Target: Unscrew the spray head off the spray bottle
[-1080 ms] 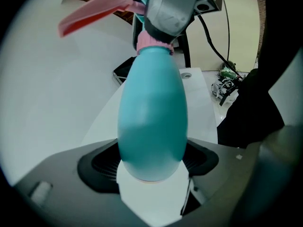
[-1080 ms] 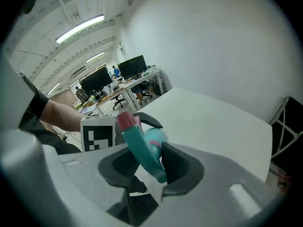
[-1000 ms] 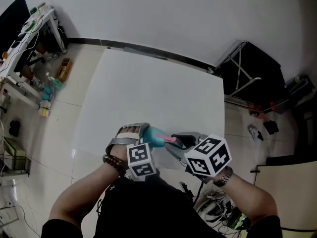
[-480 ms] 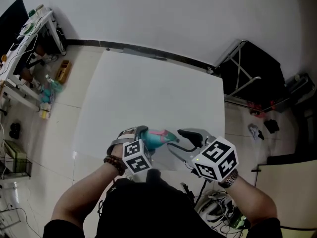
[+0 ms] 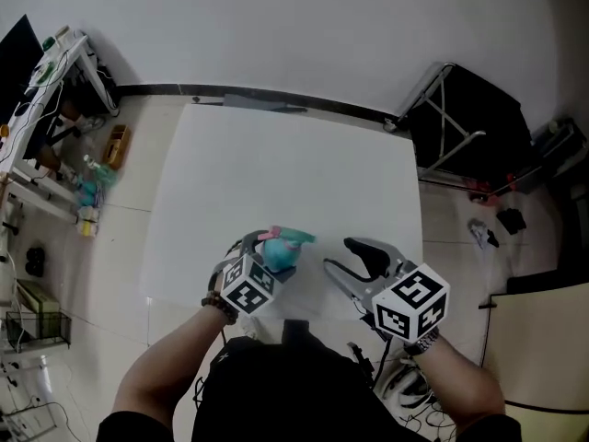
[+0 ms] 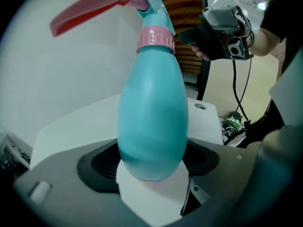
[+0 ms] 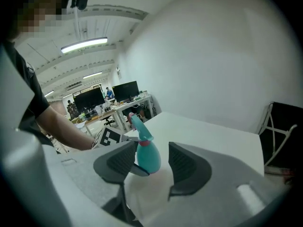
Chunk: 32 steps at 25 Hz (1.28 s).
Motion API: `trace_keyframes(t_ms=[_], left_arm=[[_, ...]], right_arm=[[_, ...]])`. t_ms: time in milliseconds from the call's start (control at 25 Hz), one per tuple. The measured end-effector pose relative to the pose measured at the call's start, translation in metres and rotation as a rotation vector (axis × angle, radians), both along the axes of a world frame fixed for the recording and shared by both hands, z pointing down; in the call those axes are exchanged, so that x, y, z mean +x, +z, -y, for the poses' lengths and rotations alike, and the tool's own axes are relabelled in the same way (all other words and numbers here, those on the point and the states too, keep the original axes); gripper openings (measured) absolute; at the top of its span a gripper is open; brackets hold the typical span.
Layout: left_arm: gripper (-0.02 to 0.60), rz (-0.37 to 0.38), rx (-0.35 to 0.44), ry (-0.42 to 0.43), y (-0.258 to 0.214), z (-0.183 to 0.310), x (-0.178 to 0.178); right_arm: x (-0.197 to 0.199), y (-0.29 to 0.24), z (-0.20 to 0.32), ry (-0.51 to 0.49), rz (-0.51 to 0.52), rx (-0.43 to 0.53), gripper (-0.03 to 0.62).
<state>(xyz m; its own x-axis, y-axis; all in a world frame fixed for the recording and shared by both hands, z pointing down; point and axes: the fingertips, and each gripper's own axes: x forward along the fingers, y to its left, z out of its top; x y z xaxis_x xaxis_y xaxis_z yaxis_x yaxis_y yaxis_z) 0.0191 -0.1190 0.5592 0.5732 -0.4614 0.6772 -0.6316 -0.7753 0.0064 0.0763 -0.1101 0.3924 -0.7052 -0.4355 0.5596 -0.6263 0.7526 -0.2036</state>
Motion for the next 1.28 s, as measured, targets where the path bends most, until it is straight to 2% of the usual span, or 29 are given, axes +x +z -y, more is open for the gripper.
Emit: trace_keyframes(t_ms=[280,600,720,960,1280], left_arm=[[0.426,-0.032,0.020,-0.046,0.012,0.015,0.000],[0.426,-0.092,0.029,-0.070,0.019,0.026,0.006],[0.426,-0.106,0.035,-0.075,0.019,0.032,0.008],[0.426,-0.126,0.050,-0.081,0.023,0.042,0.010],[0.426,-0.096,0.054,-0.063,0.031,0.045,0.010]], right_arm=[[0.004,0.028,0.006,0.087,0.011,0.044,0.176],[0.010,0.048,0.010,0.133,-0.032,0.096,0.055],[0.011,0.051,0.011,0.140,-0.042,0.105,0.029],[0.013,0.057,0.012,0.139,-0.055,0.104,0.008],[0.014,0.063,0.012,0.134,-0.061,0.093,0.003]])
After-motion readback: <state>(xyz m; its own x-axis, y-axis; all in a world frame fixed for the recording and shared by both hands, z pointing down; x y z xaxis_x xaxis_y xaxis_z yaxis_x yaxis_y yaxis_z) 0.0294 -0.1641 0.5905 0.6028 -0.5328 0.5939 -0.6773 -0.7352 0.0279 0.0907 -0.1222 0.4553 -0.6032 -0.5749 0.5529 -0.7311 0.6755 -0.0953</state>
